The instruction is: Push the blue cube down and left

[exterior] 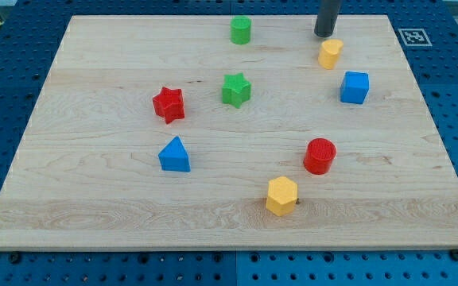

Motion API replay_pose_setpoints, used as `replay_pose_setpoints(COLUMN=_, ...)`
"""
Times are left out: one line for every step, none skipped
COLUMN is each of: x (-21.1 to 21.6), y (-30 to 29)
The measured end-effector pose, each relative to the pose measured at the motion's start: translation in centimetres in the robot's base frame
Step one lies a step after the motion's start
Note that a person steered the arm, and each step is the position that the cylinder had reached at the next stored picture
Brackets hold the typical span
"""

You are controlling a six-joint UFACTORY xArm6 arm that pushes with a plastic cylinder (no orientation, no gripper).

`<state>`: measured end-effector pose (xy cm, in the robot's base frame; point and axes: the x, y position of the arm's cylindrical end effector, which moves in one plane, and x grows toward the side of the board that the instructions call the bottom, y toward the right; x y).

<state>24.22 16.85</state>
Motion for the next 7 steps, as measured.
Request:
replay_pose_setpoints(x=4.5, y=0.8)
replay_pose_setpoints(x=8.8, y=1.2)
replay_pose_setpoints(x=10.0, y=1.2)
replay_pose_setpoints(x=13.2, y=2.6)
replay_pose_setpoints(x=16.9, y=4.5)
replay_pose_setpoints(x=20.2, y=5.4)
replay_pose_setpoints(x=20.9, y=5.2)
